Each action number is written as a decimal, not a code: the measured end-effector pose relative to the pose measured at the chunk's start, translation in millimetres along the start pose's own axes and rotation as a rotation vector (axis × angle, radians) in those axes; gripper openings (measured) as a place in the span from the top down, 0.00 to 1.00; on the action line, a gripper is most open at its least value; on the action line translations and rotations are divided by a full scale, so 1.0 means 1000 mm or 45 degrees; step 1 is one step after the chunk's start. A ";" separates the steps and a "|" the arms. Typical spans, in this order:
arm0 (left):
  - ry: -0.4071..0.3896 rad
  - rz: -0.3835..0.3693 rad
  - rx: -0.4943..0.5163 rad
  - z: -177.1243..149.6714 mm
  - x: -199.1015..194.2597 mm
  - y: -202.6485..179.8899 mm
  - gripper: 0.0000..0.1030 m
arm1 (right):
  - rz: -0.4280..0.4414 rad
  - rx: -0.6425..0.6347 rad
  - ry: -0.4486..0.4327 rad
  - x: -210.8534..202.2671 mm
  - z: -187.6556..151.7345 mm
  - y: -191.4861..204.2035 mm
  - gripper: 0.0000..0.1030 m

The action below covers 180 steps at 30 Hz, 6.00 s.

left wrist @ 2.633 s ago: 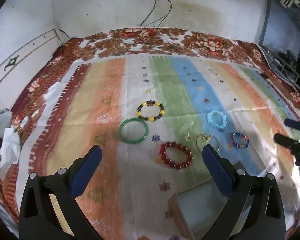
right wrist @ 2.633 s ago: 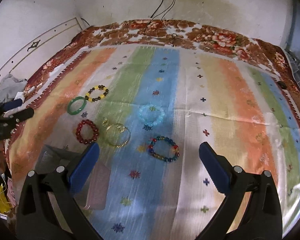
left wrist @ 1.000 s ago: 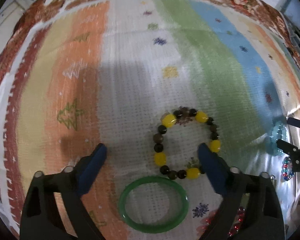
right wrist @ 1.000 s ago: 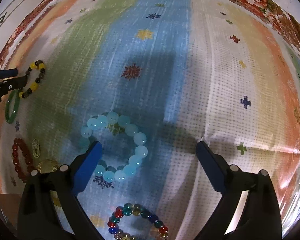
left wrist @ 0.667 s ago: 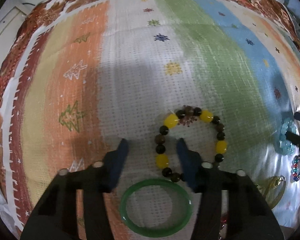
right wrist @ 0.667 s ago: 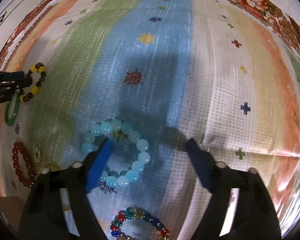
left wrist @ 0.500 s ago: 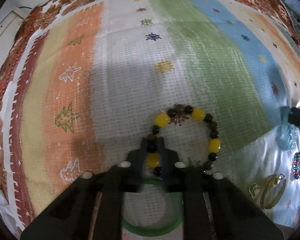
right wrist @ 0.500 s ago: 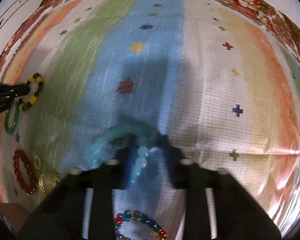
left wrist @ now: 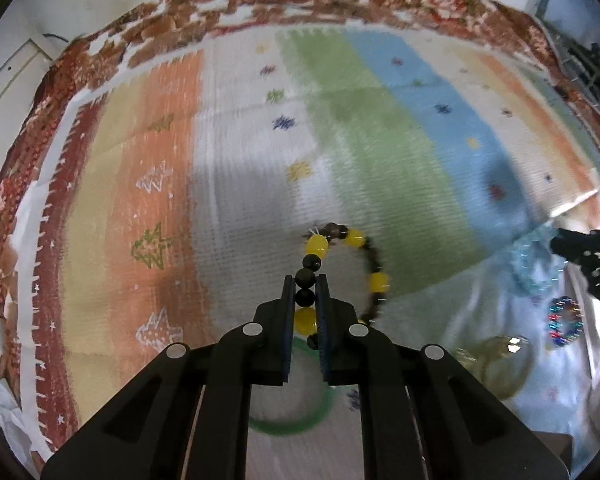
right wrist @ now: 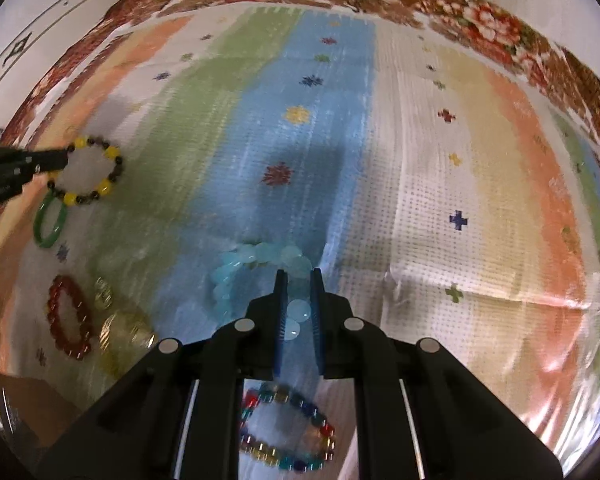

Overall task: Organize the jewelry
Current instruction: 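Carry the yellow-black bracelet into the silver tin with the left gripper and release, then open the right gripper over the tin, dropping the light-blue bracelet, then grasp the green bangle with the left gripper while the right gripper grasps the multicolour bracelet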

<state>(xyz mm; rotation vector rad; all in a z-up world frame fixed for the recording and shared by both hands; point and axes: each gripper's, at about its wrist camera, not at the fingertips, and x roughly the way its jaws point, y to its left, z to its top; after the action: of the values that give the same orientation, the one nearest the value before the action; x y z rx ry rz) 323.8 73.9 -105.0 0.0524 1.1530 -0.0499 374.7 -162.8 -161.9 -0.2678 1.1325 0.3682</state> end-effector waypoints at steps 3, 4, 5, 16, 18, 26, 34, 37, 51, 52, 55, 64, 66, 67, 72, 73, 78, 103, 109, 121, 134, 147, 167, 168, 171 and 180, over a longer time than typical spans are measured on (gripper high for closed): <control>-0.018 -0.008 0.014 -0.001 -0.012 -0.002 0.91 | 0.013 -0.013 -0.032 -0.022 -0.006 0.006 0.88; -0.023 -0.012 0.012 -0.002 -0.016 -0.003 0.91 | 0.016 -0.018 -0.045 -0.029 -0.007 0.009 0.88; -0.033 -0.015 0.013 -0.004 -0.022 -0.004 0.91 | 0.019 -0.023 -0.053 -0.034 -0.007 0.011 0.88; -0.169 -0.067 0.073 -0.037 -0.109 -0.024 0.91 | 0.053 -0.088 -0.164 -0.119 -0.035 0.049 0.88; -0.201 -0.080 0.085 -0.048 -0.128 -0.029 0.91 | 0.171 -0.061 -0.175 -0.137 -0.042 0.056 0.88; -0.278 -0.142 0.116 -0.087 -0.176 -0.047 0.91 | 0.221 -0.131 -0.212 -0.184 -0.064 0.089 0.88; -0.253 -0.222 0.166 -0.130 -0.187 -0.072 0.91 | 0.247 -0.152 -0.228 -0.202 -0.089 0.114 0.88; -0.231 -0.261 0.155 -0.144 -0.181 -0.078 0.91 | 0.277 -0.139 -0.202 -0.197 -0.102 0.121 0.88; -0.157 -0.339 0.115 -0.176 -0.155 -0.098 0.91 | 0.300 -0.158 -0.085 -0.165 -0.129 0.137 0.88; -0.156 -0.338 0.115 -0.176 -0.155 -0.099 0.90 | 0.310 -0.156 -0.086 -0.166 -0.130 0.137 0.88; -0.147 -0.334 0.129 -0.176 -0.154 -0.101 0.66 | 0.309 -0.149 -0.074 -0.164 -0.129 0.136 0.83; -0.172 -0.243 0.116 -0.173 -0.154 -0.087 0.43 | 0.246 -0.130 -0.105 -0.168 -0.127 0.125 0.55; -0.171 -0.239 0.109 -0.172 -0.153 -0.084 0.43 | 0.247 -0.130 -0.105 -0.168 -0.127 0.122 0.55; -0.171 -0.235 0.107 -0.172 -0.153 -0.082 0.43 | 0.241 -0.131 -0.105 -0.168 -0.127 0.122 0.55; -0.180 -0.224 0.093 -0.171 -0.152 -0.073 0.39 | 0.200 -0.108 -0.110 -0.165 -0.130 0.113 0.50; -0.180 -0.220 0.090 -0.171 -0.152 -0.072 0.38 | 0.203 -0.087 -0.116 -0.164 -0.132 0.108 0.42; -0.178 -0.189 0.085 -0.170 -0.147 -0.065 0.37 | 0.197 -0.015 -0.125 -0.160 -0.135 0.084 0.35; -0.090 -0.128 0.030 -0.122 -0.084 -0.031 0.35 | 0.106 0.093 -0.013 -0.088 -0.119 0.002 0.35; -0.050 -0.129 0.014 -0.110 -0.057 -0.026 0.35 | 0.090 0.115 0.019 -0.065 -0.111 -0.014 0.35; -0.002 -0.124 -0.011 -0.097 -0.018 -0.013 0.35 | 0.074 0.139 0.069 -0.025 -0.096 -0.030 0.35; 0.019 -0.092 0.002 -0.082 0.003 -0.002 0.35 | 0.055 0.104 0.084 -0.007 -0.090 -0.027 0.35; 0.030 -0.059 0.032 -0.076 0.023 0.002 0.39 | -0.004 0.047 0.083 0.000 -0.086 -0.017 0.38; 0.006 -0.100 0.069 -0.087 0.007 -0.005 0.93 | -0.069 0.054 0.033 -0.019 -0.093 -0.022 0.90; 0.001 -0.099 0.069 -0.088 0.004 -0.005 0.93 | -0.068 0.051 0.029 -0.021 -0.093 -0.020 0.90; -0.027 -0.107 0.063 -0.091 -0.011 -0.006 0.93 | -0.054 0.051 0.012 -0.031 -0.094 -0.016 0.90; -0.102 -0.131 0.085 -0.103 -0.057 -0.013 0.92 | -0.041 0.009 -0.049 -0.069 -0.097 0.004 0.90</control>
<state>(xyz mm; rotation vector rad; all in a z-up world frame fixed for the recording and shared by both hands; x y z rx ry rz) 206.5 68.5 -94.8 0.0497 1.0735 -0.1801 267.0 -207.4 -137.7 -0.2714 1.0901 0.3396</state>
